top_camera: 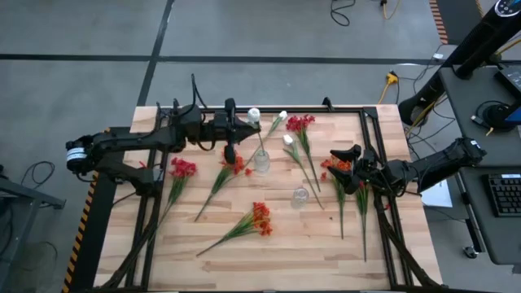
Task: Sort flowers into vase by color
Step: Put the middle left white tulip flower into the center transparent glass vase
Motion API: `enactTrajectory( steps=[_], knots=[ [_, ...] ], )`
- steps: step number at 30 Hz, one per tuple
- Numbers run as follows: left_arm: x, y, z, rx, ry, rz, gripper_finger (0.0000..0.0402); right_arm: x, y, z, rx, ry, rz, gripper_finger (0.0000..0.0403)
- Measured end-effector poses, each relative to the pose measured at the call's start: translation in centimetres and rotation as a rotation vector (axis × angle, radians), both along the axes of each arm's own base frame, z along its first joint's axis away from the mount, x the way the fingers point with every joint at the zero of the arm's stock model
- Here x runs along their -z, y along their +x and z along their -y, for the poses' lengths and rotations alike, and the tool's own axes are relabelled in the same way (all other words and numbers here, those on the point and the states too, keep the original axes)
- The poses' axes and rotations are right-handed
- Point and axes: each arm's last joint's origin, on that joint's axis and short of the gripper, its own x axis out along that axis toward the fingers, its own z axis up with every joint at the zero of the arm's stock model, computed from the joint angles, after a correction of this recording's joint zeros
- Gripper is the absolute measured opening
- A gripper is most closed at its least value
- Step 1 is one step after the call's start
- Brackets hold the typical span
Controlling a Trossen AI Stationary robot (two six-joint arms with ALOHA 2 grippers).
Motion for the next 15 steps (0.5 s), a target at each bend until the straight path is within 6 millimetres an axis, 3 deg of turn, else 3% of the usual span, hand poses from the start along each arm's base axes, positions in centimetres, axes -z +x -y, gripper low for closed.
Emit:
enactTrajectory(
  steps=[15],
  knots=[
    [1.2,0.5,-1.2,-0.047,-0.038,-0.059,0.0000,0.4,0.1,0.0,-0.002,0.022,-0.026,0.0366]
  ],
)
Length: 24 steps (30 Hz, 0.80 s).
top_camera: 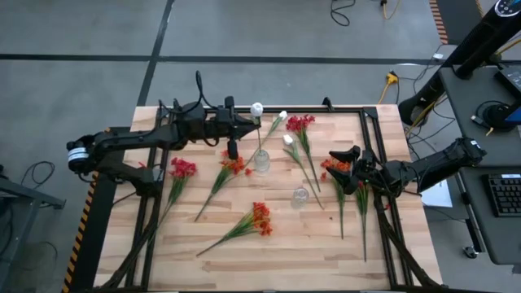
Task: Sort flowers into vase by color
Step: Put the middle left white tulip flower into the center transparent glass vase
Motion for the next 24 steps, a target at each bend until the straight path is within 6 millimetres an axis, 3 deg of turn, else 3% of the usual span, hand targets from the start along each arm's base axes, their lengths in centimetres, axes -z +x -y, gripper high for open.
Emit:
enactTrajectory(
  steps=[24],
  knots=[
    [2.1,1.7,-0.5,0.001,-0.042,-0.055,0.0012,0.0,0.0,0.0,0.000,-0.003,0.000,0.0366]
  ],
)
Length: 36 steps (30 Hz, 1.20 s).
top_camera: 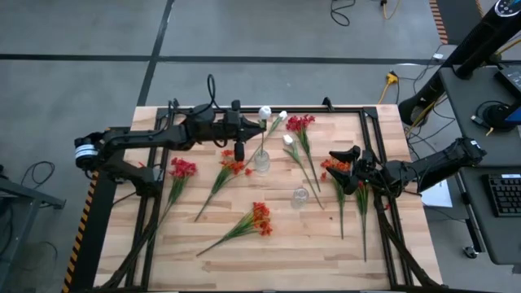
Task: Sort flowers into vase by color
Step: Put the middle left white tulip flower into the center transparent glass vase, then put the middle left red sprig of flower into the top left transparent glass vase
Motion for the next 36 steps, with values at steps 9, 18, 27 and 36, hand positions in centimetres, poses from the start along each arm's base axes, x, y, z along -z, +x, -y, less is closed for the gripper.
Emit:
enactTrajectory(
  steps=[9,18,27,36],
  knots=[
    [0.03,0.00,0.00,0.000,-0.003,-0.002,0.0022,0.00,0.00,0.00,0.000,0.000,0.000,0.0366],
    [0.33,-0.01,0.01,0.002,-0.021,-0.031,0.0028,0.01,0.00,0.00,-0.001,0.000,0.000,0.0366],
    [0.52,0.00,0.10,0.019,-0.029,-0.049,0.0096,0.00,0.00,0.00,-0.001,0.000,0.000,0.0366],
    [0.78,-0.70,0.32,0.017,-0.057,-0.133,0.0181,0.01,0.01,-0.01,-0.004,0.002,0.000,0.0366]
  ],
)
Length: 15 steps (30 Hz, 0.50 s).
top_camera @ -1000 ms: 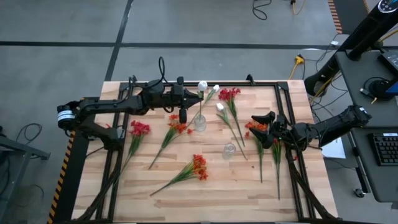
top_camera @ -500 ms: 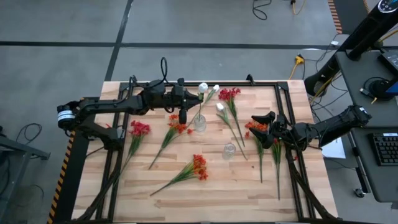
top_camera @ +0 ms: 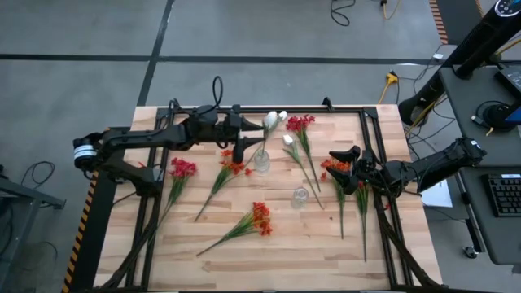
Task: Sort flowers into vase by color
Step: Put the middle left red sprig of flower into the top left transparent glass vase
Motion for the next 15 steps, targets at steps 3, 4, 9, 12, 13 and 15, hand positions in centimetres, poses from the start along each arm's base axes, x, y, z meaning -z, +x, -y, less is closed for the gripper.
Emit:
enactTrajectory(
  steps=[3,4,9,12,13,15],
  knots=[
    [-0.4,-1.1,0.4,0.000,-0.017,-0.054,0.0202,0.0,0.0,0.0,0.000,0.000,0.000,0.0366],
    [-0.5,-1.6,0.5,0.000,-0.024,-0.072,0.0207,0.0,0.0,0.0,0.000,0.001,0.001,0.0366],
    [-1.2,-4.7,1.6,-0.022,-0.125,-0.205,0.0215,0.0,0.0,0.0,0.000,0.001,0.001,0.0366],
    [-1.3,-6.4,2.6,-0.033,-0.222,-0.286,0.0212,0.0,0.0,0.0,-0.001,0.013,0.005,0.0366],
    [-1.3,-7.0,3.1,-0.033,-0.252,-0.322,0.0211,0.0,0.0,0.0,-0.001,0.022,0.008,0.0366],
    [-1.0,-8.0,4.1,-0.039,-0.303,-0.402,0.0210,0.0,0.0,0.0,-0.002,0.032,0.012,0.0366]
  ],
)
